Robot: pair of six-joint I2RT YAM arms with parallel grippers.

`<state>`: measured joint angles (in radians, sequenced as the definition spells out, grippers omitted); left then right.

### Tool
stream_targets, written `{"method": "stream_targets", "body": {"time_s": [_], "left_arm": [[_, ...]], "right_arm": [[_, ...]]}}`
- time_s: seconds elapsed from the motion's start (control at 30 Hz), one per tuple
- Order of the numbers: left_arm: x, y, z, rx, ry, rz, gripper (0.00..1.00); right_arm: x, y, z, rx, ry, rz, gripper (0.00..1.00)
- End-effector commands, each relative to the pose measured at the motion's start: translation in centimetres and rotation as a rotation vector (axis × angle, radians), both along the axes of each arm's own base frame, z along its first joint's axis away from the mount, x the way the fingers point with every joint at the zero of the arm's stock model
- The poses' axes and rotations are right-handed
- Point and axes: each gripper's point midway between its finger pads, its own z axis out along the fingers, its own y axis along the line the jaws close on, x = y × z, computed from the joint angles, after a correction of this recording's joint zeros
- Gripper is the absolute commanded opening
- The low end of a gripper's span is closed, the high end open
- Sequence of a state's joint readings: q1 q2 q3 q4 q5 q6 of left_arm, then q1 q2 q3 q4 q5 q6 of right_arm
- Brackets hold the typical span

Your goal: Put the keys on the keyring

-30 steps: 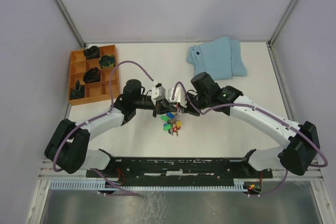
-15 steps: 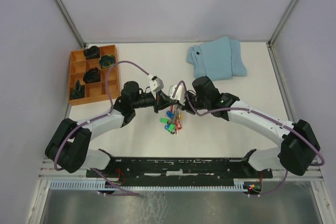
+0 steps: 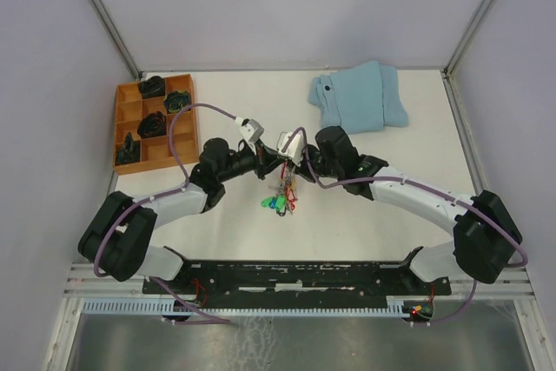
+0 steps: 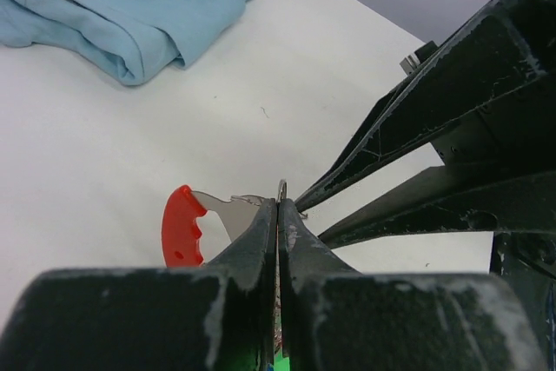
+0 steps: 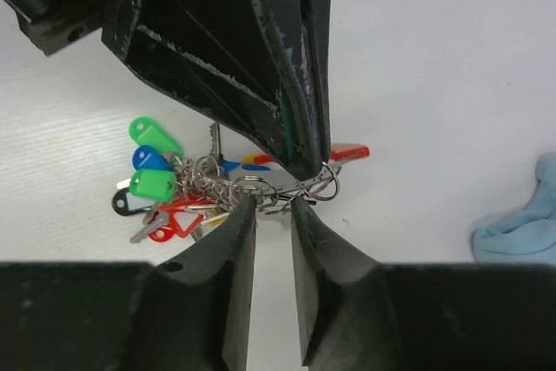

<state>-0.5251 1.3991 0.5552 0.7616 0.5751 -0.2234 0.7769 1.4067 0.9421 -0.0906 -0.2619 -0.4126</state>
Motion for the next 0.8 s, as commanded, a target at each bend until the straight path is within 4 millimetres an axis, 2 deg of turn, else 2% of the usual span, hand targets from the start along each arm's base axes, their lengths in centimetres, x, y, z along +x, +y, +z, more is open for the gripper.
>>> {"method": "stream_targets", "body": {"time_s": [0.0,0.1,0.13,0.17,0.3,0.4,0.6,0.77], "left_arm": [[2.1,0.0,2.3,-0.056,-0.031,0.083,0.03],[3.0,0.1,1.8,-0.035,-0.008,0.121,0.03],[3.4,0.2,1.6,-0.027,0.004,0.138,0.03],[3.8,0.4,1.2,-0.014,0.025,0.156,0.03],[5.4,1.9,0.1,0.044,0.079,0.281,0.03],[6.2,2.8,-1.4,0.103,0.137,0.344,0.03],[7.5,3.2,-4.7,0.189,0.250,0.409,0.03],[9.4,3.5,-6.9,0.235,0.308,0.469,0.03]], "right_arm": [[1.1,-0.8,2.5,0.078,-0.056,-0.118,0.45],[1.3,-2.5,3.0,0.085,-0.054,-0.213,0.68],[1.3,-3.2,3.2,0.086,-0.051,-0.250,0.88],[1.4,-3.9,3.3,0.086,-0.047,-0.300,0.99],[1.7,-8.0,3.8,0.102,-0.004,-0.555,1.00],[0.9,-10.1,2.9,0.065,0.074,-0.682,1.00],[-1.6,-10.3,0.1,0.069,0.238,-0.705,1.00],[-1.6,-12.1,-1.2,0.059,0.242,-0.820,1.00]]}}
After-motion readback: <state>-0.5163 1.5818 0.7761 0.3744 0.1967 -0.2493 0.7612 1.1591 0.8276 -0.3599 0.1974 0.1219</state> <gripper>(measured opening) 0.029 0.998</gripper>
